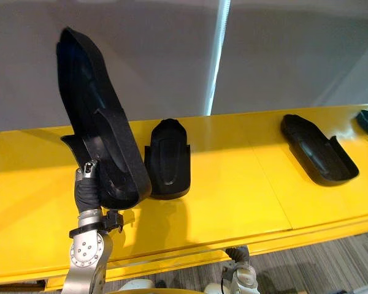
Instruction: Walk over and take plastic housings, then place them on the shelf
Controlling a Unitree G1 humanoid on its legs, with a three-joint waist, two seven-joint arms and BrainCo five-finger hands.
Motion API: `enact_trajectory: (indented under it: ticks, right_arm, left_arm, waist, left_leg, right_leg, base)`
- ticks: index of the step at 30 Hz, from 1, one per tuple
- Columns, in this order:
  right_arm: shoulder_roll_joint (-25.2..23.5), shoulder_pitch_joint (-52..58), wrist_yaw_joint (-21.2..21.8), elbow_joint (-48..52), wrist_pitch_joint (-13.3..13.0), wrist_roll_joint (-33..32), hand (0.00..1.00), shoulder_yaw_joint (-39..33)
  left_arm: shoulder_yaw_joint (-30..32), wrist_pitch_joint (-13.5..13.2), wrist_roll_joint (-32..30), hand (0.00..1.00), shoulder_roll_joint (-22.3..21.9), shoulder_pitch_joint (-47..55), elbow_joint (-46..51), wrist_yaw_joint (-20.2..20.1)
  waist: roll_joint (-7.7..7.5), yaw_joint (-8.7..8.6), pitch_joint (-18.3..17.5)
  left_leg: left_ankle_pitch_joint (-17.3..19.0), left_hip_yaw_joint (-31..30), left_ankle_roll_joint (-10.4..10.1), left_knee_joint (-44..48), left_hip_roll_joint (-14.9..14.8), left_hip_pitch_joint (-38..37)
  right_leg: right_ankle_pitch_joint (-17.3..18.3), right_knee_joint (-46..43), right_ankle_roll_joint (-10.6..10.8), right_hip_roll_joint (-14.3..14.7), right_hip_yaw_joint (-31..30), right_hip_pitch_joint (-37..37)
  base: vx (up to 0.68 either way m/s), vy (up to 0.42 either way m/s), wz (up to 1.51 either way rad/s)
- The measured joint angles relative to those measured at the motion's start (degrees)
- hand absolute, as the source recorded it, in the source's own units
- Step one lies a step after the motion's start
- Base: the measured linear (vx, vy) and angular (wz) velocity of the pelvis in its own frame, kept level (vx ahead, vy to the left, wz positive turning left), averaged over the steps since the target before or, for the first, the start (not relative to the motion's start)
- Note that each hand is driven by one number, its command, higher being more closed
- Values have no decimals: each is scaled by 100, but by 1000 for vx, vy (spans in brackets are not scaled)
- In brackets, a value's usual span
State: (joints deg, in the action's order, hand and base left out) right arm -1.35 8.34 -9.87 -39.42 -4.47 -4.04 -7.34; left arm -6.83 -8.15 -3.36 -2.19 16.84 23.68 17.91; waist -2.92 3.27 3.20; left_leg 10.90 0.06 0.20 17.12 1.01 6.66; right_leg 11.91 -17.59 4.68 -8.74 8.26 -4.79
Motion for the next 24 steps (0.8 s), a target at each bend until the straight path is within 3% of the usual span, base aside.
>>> enact_trajectory:
  ticks: [4,10,13,14,15,17,18,19,20,21,22,23,24]
  right_arm:
    - [-4,69,1,-1,-9,2,0,-12]
    - [-13,180,-7,-71,-19,1,0,-108]
    - [-22,149,-19,-237,-17,-13,0,-107]
    - [-41,86,-27,-225,-17,-15,0,-97]
    - [-28,85,-29,-225,-15,-14,0,-90]
    - [71,97,-50,-173,-20,-10,0,-114]
    - [101,103,-69,-177,-19,-10,0,-126]
    - [157,105,-118,-182,-19,-9,0,-133]
    - [185,105,-122,-197,-18,-8,0,-146]
    - [218,145,-125,-195,-15,-5,0,-238]
    - [266,220,-120,-233,-10,4,0,-341]
    - [280,213,-120,-274,11,5,0,-372]
    - [77,226,-108,-362,58,7,0,-375]
  left_arm:
    - [-30,-1,-25,100,-84,1,-17,4]
    - [-39,11,-116,100,-80,-1,-181,4]
    - [32,11,-130,100,-70,1,-172,127]
    - [50,7,-128,100,-88,-2,-135,131]
    - [48,7,-123,100,-87,0,-130,130]
    - [52,-3,-115,100,-94,6,-127,114]
    - [48,-12,-111,100,-98,6,-127,110]
    - [48,-52,-67,100,-98,6,-127,112]
    - [36,-75,-66,100,-100,2,-129,111]
    - [-15,-110,-66,100,-133,2,-131,110]
    - [-55,-135,-67,100,-129,2,-136,102]
    - [-39,-138,-66,100,-127,-22,-142,101]
    - [47,-130,-52,100,-45,-65,-192,117]
  waist:
    - [-44,75,-8]
    - [-89,54,-33]
    - [-73,67,-24]
    - [-34,59,5]
    - [-10,42,20]
    - [-68,-6,42]
    - [-55,-43,32]
    - [-6,-103,5]
    - [35,-116,-18]
    - [144,-141,-85]
    - [304,-209,-193]
    - [341,-254,-222]
    - [4,-245,-149]
  left_leg:
    - [-104,-1,-169,-228,-238,-155]
    - [-313,-174,-272,-275,-183,-23]
    - [-217,91,-265,-91,-285,271]
    - [-47,625,-76,345,-675,407]
    - [9,792,-70,623,-901,438]
    - [120,1136,-110,1297,-1782,355]
    - [119,1123,-111,1294,-1961,280]
    - [106,1125,-120,1153,-2243,121]
    - [80,1067,-123,999,-2331,39]
    - [-28,916,-261,641,-2398,-136]
    - [100,856,-704,324,-2335,-245]
    - [285,851,-1132,247,-2221,-245]
    - [345,892,-1229,509,-1867,-126]
  right_leg:
    - [-138,359,-153,233,253,314]
    - [-244,607,-156,209,548,423]
    - [-279,537,-204,157,701,276]
    - [-293,444,-228,146,795,231]
    - [-293,372,-228,126,799,219]
    - [-312,201,-195,-133,792,187]
    - [-332,184,-158,-199,776,175]
    - [-405,201,2,-335,744,147]
    - [-451,229,128,-401,737,134]
    - [-562,327,334,-523,755,112]
    - [-720,461,599,-601,793,68]
    - [-838,531,723,-722,796,75]
    - [-1177,728,715,-1074,729,112]
  base:
    - [22,-177,22]
    - [-27,-24,22]
    - [-99,12,29]
    - [-119,53,26]
    - [-110,124,15]
    - [-97,237,7]
    - [-100,343,6]
    - [-72,320,0]
    - [-84,458,5]
    - [-83,534,19]
    - [-77,556,31]
    - [-60,610,27]
    - [-72,594,8]
